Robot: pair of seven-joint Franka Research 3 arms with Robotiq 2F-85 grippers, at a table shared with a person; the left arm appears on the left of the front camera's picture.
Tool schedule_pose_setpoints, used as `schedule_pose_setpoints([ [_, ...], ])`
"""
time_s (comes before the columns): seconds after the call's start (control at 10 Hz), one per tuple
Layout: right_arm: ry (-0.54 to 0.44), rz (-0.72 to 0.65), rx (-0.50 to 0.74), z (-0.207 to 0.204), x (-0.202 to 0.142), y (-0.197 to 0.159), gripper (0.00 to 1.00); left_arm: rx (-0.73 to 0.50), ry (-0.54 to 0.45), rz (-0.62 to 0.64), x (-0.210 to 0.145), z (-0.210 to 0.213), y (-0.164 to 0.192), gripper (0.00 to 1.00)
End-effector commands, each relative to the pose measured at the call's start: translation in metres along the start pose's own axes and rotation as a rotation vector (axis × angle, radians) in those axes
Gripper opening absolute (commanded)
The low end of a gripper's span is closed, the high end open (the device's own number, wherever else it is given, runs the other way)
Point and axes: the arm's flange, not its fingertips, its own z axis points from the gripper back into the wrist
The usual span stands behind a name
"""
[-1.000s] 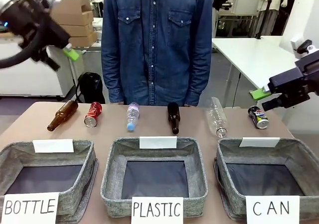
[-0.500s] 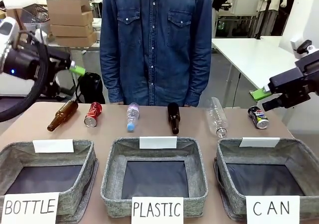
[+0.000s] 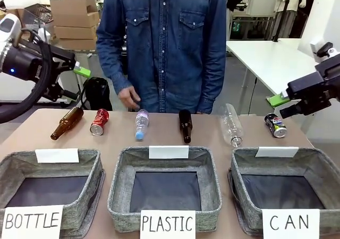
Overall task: Sort the can waste into the basket.
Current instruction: Pick up the can waste from the table and place it in the right Fabric basket.
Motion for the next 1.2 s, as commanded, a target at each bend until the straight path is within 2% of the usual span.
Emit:
schedule_pose_setpoints([
  [0.0,-0.011,0.025,0.023,-0.001,0.002,-0.001,1.0,-0.013,-0.01,-0.019,-0.004,-0.007,0.009,1.0],
  [0.5,-0.001,0.0,0.0,0.0,0.0,0.0,1.0,-0.013,-0.01,-0.019,-0.004,-0.007,0.009,1.0],
  [0.6,0.15,0.028,-0.192,-0.016,0.031,0.014,1.0,-0.013,-0.01,-0.019,-0.004,-0.007,0.009,1.0],
  [0.7,0.231,0.074,-0.348,-0.02,0.054,0.013,1.0,-0.013,-0.01,-0.019,-0.004,-0.007,0.009,1.0],
  [0.8,0.309,0.047,-0.517,-0.015,0.071,-0.002,1.0,-0.013,-0.01,-0.019,-0.004,-0.007,0.009,1.0],
  [0.9,0.369,0.003,-0.717,-0.006,0.079,-0.019,1.0,-0.013,-0.01,-0.019,-0.004,-0.007,0.009,1.0],
  [1.0,0.429,-0.003,-0.813,0.006,0.078,-0.028,1.0,-0.013,-0.01,-0.019,-0.004,-0.007,0.009,1.0],
  [1.1,0.41,-0.034,-0.891,0.025,0.072,-0.034,1.0,-0.013,-0.01,-0.019,-0.004,-0.007,0.009,1.0],
])
